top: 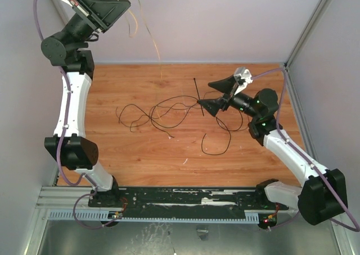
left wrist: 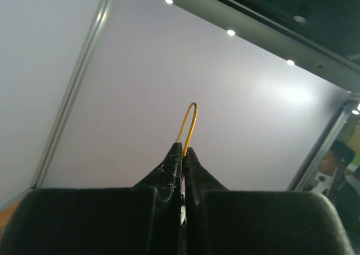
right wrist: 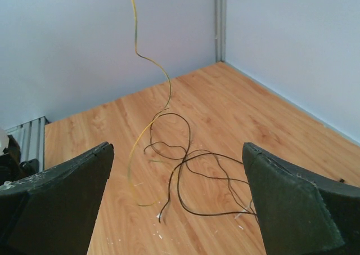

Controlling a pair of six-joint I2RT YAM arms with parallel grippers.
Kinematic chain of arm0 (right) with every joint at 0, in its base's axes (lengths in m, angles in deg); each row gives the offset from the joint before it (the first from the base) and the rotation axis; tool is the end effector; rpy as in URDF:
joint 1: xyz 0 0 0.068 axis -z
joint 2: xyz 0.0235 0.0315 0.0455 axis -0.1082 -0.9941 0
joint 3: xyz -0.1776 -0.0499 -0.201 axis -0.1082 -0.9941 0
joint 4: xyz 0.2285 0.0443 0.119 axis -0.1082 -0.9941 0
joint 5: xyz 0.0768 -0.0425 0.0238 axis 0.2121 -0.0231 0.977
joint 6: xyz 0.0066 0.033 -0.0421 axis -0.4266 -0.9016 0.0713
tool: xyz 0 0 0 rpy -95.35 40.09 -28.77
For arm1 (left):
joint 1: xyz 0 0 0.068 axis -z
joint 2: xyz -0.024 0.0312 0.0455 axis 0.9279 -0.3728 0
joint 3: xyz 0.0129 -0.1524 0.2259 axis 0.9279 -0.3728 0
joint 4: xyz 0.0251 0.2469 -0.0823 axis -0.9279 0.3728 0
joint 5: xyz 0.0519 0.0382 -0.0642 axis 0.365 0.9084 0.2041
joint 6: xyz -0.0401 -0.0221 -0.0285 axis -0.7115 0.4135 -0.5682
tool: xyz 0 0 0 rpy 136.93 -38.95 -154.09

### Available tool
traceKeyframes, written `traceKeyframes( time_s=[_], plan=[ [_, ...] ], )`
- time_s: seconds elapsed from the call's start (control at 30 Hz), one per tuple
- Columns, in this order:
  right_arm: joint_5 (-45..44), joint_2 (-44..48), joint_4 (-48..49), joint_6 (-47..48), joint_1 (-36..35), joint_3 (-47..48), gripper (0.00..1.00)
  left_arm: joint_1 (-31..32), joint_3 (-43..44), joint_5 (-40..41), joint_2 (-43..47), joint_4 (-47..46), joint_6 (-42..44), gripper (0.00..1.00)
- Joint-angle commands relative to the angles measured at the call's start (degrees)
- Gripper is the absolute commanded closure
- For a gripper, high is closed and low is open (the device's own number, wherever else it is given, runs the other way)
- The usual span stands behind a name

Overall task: Zip-tie the wires
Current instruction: Pick up the cable at the center of the board.

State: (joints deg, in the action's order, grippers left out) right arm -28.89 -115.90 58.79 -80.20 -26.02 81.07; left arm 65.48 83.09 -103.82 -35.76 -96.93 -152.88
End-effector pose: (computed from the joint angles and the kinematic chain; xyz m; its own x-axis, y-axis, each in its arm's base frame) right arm 0.2394 0.1112 0.3463 -0.0988 0.2204 -0.9704 -0.8802 0.4356 0.1886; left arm 0.3037 -0.0131 0.5850 -0.2570 -0.6645 -0.7017 0.9188 0.0571 -0.3905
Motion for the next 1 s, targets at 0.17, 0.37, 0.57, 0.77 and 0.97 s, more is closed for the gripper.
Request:
traceKeyframes(
  time_s=[0.17,0.37,0.57,0.77,0.97],
  plan=[
    [-4.0,-2.6,1.4,6.3,-7.2,-0.3,0.01,1.5,5.9,1.7,0.4,-7.0,-7.9,0.99],
    [-4.0,-7.6,6.4,7.2,-10.2,-2.1,0.01,1.8,9.9,3.2,-0.5,-7.0,-9.9,0.99],
    [-4.9,-14.3,12.1,13.6,-16.5,-2.3,0.01,1.9,11.2,3.9,-0.4,-6.9,-10.6,0.98],
    [-1.7,-21.5,19.1,18.9,-22.6,-1.3,0.01,1.9,11.5,4.2,-0.1,-6.7,-11.0,0.97],
    [2.4,-28.3,20.6,21.2,-29.3,0.6,0.01,2.0,11.5,4.5,0.5,-6.4,-10.8,0.97]
  ],
)
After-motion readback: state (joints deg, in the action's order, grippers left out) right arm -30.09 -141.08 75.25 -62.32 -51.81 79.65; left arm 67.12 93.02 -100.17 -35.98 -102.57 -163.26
